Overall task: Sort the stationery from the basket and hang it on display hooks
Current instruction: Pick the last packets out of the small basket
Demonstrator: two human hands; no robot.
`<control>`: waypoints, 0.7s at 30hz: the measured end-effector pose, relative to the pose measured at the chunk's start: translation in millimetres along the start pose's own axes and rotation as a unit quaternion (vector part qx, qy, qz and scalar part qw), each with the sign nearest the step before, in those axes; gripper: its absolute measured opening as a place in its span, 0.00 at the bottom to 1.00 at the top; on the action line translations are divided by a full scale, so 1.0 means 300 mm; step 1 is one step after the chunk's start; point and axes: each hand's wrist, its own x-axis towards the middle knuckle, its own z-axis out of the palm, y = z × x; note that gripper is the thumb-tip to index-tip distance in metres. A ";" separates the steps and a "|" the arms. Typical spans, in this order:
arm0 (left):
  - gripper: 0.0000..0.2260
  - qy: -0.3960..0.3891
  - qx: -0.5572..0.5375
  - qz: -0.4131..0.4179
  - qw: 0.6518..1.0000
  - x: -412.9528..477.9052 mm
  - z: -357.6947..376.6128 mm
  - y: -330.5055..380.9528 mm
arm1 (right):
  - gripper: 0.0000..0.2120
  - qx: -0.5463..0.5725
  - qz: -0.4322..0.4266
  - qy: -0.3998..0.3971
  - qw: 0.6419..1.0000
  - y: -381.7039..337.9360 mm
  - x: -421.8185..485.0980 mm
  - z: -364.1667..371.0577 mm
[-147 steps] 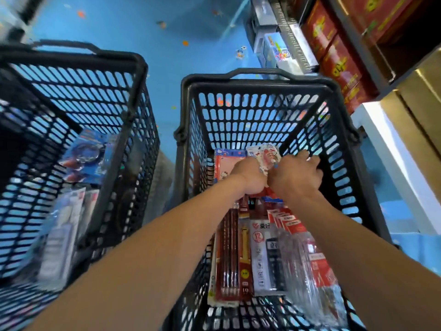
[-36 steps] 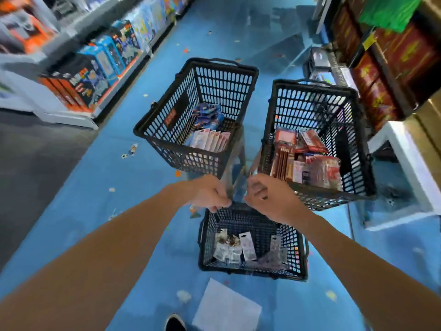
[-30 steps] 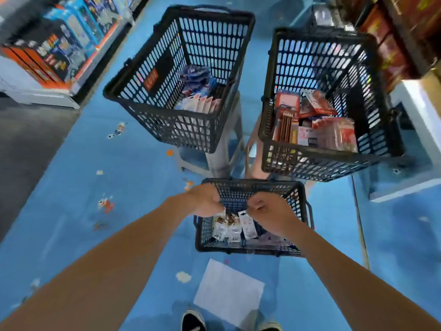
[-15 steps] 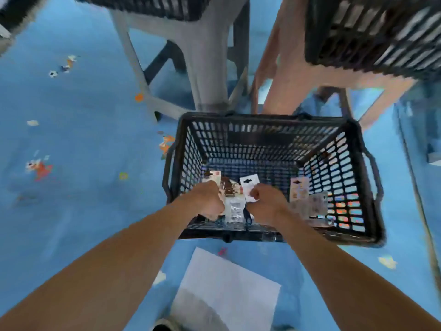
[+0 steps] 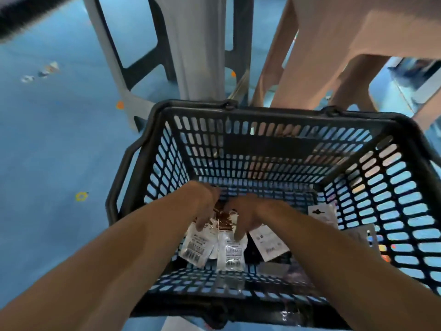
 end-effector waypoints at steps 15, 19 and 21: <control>0.19 0.062 -0.008 -0.016 0.998 -0.019 0.007 -0.019 | 0.24 -0.023 -0.027 0.027 0.999 -0.003 0.001 0.026; 0.18 0.088 0.002 -0.018 0.996 -0.033 -0.005 -0.021 | 0.09 0.037 -0.023 0.131 0.990 0.056 -0.043 -0.022; 0.22 0.079 0.020 -0.021 0.996 -0.042 -0.013 -0.020 | 0.13 0.066 -0.011 0.166 0.984 0.085 -0.073 -0.035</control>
